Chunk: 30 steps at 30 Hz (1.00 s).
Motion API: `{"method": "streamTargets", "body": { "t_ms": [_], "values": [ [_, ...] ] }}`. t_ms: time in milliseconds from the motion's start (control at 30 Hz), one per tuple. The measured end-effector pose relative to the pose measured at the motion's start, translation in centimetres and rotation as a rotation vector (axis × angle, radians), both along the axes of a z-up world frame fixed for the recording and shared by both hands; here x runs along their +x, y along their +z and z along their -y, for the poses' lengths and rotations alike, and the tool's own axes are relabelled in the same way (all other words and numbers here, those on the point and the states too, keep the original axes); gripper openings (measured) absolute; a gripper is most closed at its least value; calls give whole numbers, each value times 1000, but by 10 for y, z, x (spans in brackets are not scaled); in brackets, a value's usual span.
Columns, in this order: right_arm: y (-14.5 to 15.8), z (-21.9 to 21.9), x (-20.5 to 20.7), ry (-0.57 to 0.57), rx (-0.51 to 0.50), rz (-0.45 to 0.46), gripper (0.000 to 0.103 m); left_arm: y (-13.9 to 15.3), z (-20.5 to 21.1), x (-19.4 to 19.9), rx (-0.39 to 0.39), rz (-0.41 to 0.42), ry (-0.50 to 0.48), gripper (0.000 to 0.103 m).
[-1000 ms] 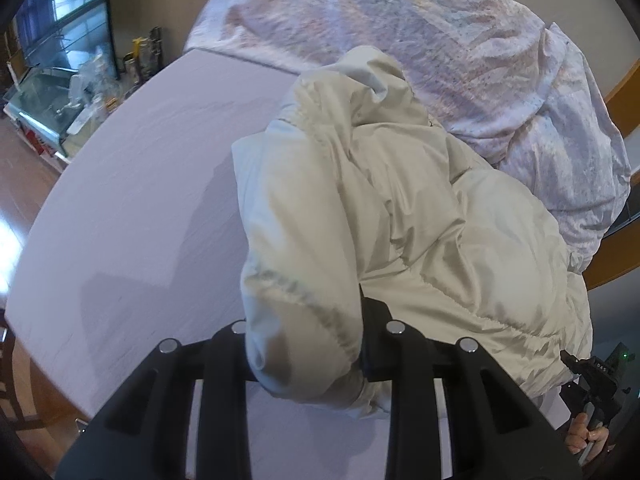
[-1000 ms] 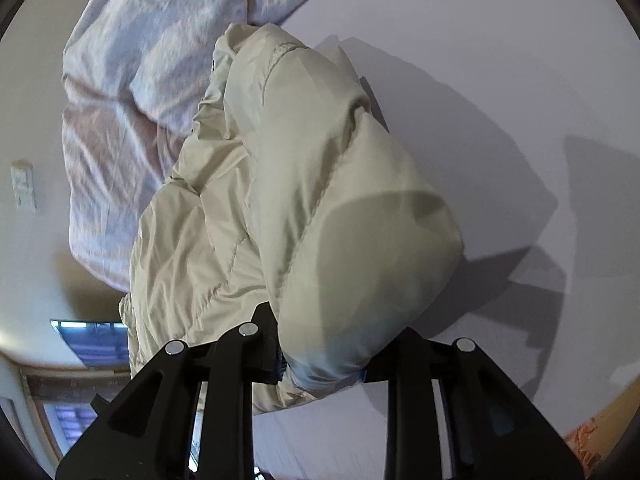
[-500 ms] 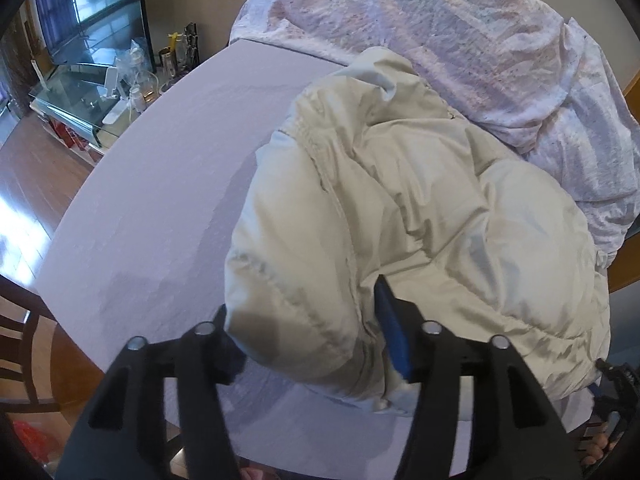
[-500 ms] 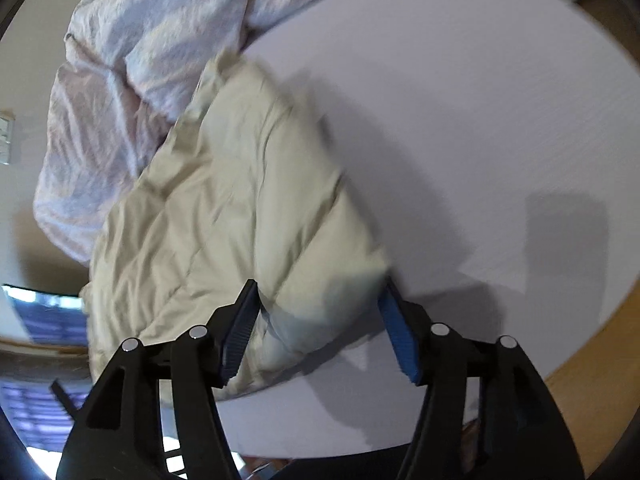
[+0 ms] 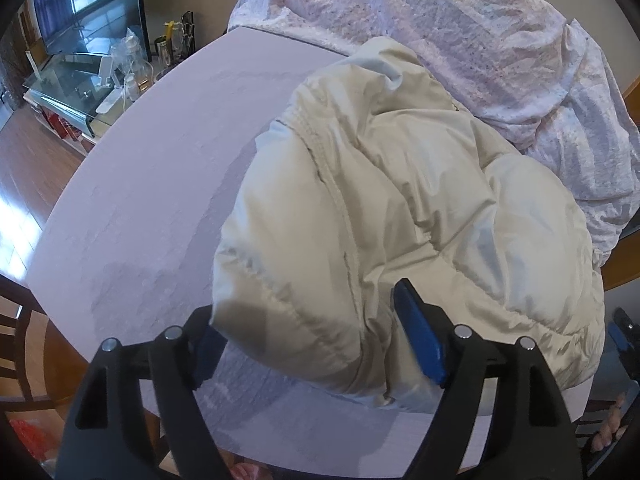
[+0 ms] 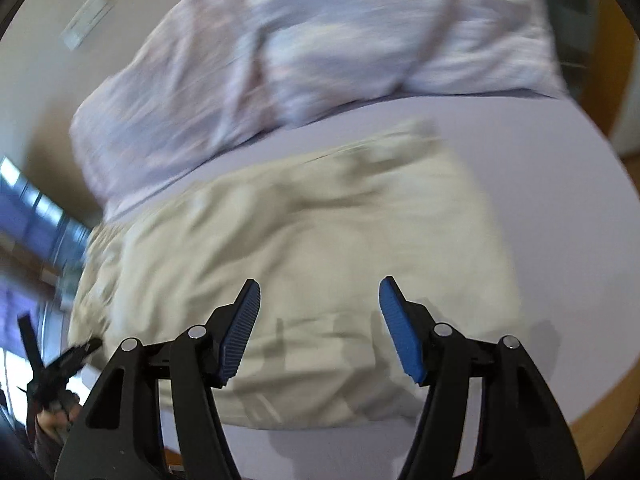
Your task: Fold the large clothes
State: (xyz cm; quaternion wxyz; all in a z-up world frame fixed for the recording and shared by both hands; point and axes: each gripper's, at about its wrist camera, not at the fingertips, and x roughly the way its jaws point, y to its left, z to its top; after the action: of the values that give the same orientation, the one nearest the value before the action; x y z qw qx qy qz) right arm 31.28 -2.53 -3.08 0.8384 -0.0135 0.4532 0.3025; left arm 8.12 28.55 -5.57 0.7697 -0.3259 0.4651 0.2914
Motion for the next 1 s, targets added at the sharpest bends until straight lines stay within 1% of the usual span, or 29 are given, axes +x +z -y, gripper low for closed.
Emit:
{"method": "streamTargets", "body": {
  "t_ms": [67,167,267,333,433,567,667,867,1000],
  "values": [
    [-6,-30,-8,71,-21,-6,61,1,0,1,-1,3,-2,79],
    [-11,-58,-15,124,-48,-4,60,1,0,1,-9,11,3,80],
    [-13,-69,-24,148,-64,-9,60,0,-1,0,-17,17,10,80],
    [-19,-77,-28,160,-93,-10,60,-1,-2,-2,-21,19,17,80],
    [-32,-85,-29,159,-140,-12,60,-2,-5,-4,-30,21,27,80],
    [-54,-88,-25,143,-170,-38,61,-5,-8,-7,-42,22,41,80],
    [-72,-97,-22,137,-203,-16,64,-7,-10,-7,-56,32,41,81],
    [-82,-100,-22,140,-198,20,65,-7,-10,-1,-57,41,35,81],
    [-83,-99,-22,141,-198,24,65,-9,-13,2,-72,53,38,82]
  ]
}}
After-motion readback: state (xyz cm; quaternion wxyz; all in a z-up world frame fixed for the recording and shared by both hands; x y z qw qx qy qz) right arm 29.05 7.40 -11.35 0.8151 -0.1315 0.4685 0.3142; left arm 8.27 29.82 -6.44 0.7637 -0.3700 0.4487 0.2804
